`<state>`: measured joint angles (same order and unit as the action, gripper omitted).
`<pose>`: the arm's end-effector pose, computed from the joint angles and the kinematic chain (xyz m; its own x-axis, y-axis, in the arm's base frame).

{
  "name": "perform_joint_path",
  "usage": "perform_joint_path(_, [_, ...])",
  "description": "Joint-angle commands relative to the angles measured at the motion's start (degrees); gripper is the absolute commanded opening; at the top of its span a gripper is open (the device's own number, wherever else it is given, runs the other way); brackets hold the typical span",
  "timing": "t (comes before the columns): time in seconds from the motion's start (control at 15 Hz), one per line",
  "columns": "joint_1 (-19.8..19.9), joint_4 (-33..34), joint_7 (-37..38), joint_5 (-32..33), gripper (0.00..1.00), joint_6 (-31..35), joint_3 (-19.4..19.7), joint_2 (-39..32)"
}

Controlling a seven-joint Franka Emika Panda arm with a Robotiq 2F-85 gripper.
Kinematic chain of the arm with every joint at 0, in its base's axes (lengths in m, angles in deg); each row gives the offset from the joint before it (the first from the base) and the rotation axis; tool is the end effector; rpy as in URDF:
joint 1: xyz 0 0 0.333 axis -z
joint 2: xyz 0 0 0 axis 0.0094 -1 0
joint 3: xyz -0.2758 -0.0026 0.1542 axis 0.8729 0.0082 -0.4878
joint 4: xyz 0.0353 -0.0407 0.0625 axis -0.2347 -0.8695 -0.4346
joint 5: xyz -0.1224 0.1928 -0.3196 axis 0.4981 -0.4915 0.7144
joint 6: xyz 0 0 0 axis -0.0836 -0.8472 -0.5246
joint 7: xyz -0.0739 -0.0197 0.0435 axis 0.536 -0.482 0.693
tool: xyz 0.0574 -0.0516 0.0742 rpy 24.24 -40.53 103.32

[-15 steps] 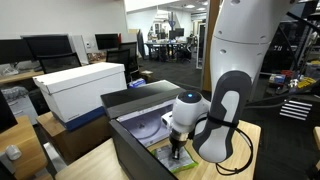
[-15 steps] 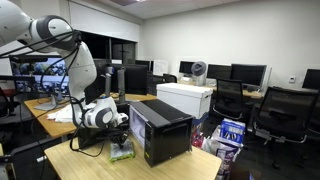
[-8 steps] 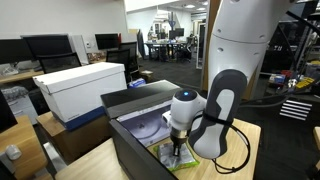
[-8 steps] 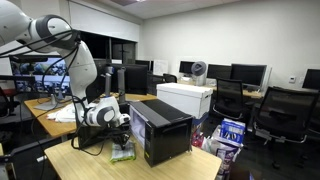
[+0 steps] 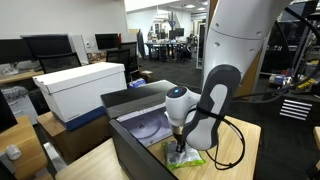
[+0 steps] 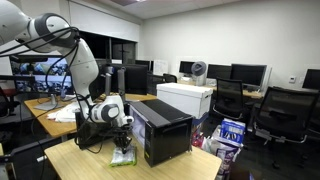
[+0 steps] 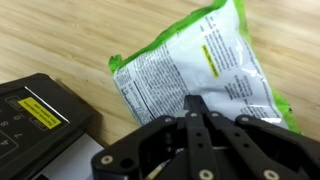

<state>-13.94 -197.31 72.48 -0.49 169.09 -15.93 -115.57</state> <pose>0.5682 0.0060 -0.0023 0.9633 0.2673 -0.0255 0.2657 -0.9353 0.2338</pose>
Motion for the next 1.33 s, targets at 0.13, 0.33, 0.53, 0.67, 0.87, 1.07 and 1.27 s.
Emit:
perform_joint_path(0.13, [4.88, -3.44, 1.81, -1.03, 0.02, 0.37, -1.56, 1.4])
perform_joint_path(0.33, [6.29, -5.89, 6.32, -3.65, 0.01, 0.7, -0.35, 2.09])
perform_joint_path(0.53, [9.06, -8.27, 8.74, -6.62, 0.01, 1.39, -0.24, 2.84])
perform_joint_path(0.67, [10.66, -9.58, 10.21, -8.54, 0.01, 1.43, 0.13, 3.31])
perform_joint_path(0.87, [13.23, -10.55, 11.88, -11.24, 0.01, 1.38, 0.51, 3.62])
perform_joint_path(1.07, [15.07, -10.37, 13.43, -13.37, 0.01, 1.36, 1.23, 3.35])
perform_joint_path(1.27, [16.71, -9.98, 15.21, -15.45, 0.01, 1.35, 2.33, 3.31])
